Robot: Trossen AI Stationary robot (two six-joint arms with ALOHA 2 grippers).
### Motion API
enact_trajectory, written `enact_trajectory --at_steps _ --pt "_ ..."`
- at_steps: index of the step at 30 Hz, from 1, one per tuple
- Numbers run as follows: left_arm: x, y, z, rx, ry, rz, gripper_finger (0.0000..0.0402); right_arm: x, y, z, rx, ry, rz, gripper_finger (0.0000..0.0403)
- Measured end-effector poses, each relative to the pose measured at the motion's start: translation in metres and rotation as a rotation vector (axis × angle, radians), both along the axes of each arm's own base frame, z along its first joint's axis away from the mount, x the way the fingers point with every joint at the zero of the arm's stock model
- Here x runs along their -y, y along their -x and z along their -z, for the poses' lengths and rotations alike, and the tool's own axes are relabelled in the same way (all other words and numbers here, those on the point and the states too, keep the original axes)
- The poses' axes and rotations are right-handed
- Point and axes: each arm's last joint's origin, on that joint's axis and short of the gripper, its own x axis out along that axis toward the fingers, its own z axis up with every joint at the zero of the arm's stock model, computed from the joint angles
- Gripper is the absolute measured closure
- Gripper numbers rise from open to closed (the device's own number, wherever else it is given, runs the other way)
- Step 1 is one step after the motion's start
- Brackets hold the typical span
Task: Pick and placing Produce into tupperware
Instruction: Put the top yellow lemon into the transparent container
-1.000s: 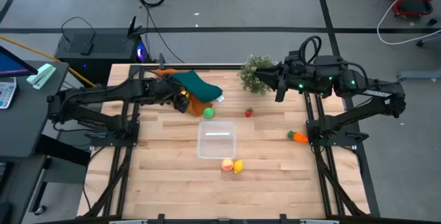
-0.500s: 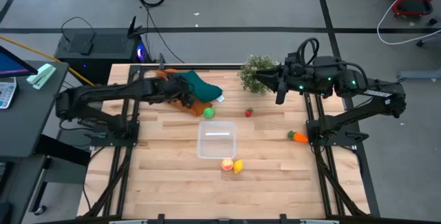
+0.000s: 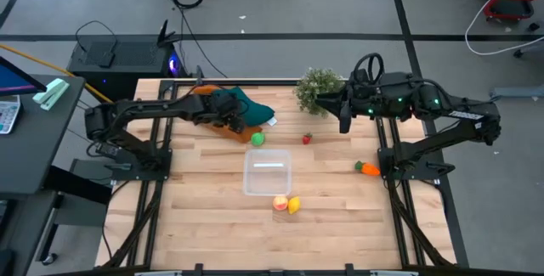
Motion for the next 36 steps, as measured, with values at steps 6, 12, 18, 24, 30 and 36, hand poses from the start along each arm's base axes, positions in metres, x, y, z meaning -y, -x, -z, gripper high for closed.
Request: enact_trajectory --at_steps 6,12,18,24,30,36 --pt "-0.017 0.006 0.001 -0.017 -0.026 -0.044 0.0087 0.0 0.0 0.002 -0.013 -0.017 0.002 0.0323" --pt "-0.032 0.014 0.001 -0.044 -0.043 -0.057 0.0064 0.0 0.0 0.002 -0.014 -0.017 0.002 0.0323" --pt "-0.041 0.019 0.001 -0.017 0.007 -0.073 0.0058 0.0 0.0 0.002 -0.016 -0.017 0.002 0.0323" --pt "-0.048 0.023 0.001 -0.004 0.035 -0.063 0.0058 0.0 -0.003 0.004 -0.025 -0.018 0.002 0.0323" --pt "-0.056 0.02 0.012 0.0 0.106 -0.036 0.0058 0.0 -0.01 0.007 -0.041 -0.018 0.002 0.0323" --pt "-0.055 0.014 0.03 -0.034 0.185 -0.01 0.0058 0.0 -0.015 0.01 -0.059 -0.021 0.003 0.0323"
